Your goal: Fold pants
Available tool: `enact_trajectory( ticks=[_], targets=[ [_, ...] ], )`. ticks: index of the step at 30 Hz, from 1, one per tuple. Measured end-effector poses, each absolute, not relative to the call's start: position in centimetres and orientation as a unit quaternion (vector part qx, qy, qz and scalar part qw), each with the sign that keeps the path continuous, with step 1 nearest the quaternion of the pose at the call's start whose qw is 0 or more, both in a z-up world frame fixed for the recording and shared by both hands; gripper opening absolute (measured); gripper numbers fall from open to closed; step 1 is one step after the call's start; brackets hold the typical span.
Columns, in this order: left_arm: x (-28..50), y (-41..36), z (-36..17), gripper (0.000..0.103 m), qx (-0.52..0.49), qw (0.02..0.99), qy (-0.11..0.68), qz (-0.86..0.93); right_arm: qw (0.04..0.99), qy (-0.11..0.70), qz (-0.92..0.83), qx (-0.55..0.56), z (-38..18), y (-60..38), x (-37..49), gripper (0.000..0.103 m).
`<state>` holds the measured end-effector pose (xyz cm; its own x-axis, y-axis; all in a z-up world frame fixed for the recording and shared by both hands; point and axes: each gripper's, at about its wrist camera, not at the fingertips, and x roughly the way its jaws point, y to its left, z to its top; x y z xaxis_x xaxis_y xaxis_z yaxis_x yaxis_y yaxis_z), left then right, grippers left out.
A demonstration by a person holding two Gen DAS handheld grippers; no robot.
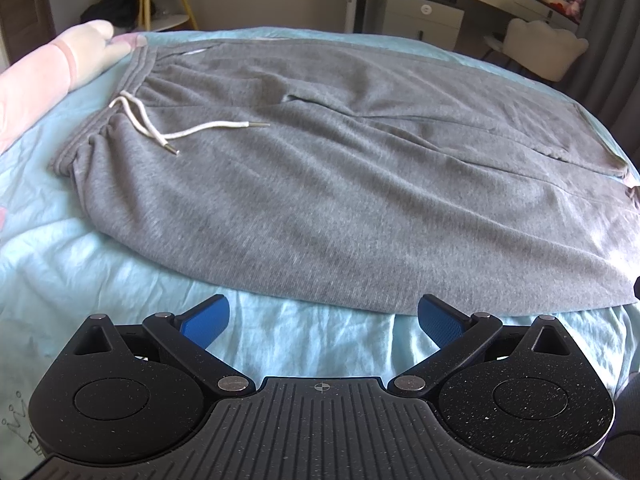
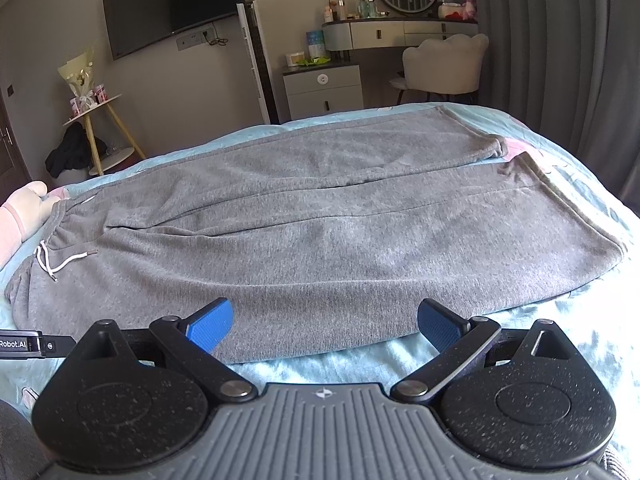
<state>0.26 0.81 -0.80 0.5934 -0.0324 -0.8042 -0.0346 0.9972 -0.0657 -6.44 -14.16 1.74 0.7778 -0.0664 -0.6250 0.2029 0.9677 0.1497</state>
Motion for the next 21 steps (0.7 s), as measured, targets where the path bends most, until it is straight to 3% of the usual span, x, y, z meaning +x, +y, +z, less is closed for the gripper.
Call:
enact_trajectory(
  ticks=[21],
  targets=[
    [0.31, 0.64, -0.77, 0.103, -0.037, 0.891, 0.453, 0.001, 0.936, 0.326, -0.071, 0.109, 1.83, -14.26, -6.44, 0.099]
  ],
)
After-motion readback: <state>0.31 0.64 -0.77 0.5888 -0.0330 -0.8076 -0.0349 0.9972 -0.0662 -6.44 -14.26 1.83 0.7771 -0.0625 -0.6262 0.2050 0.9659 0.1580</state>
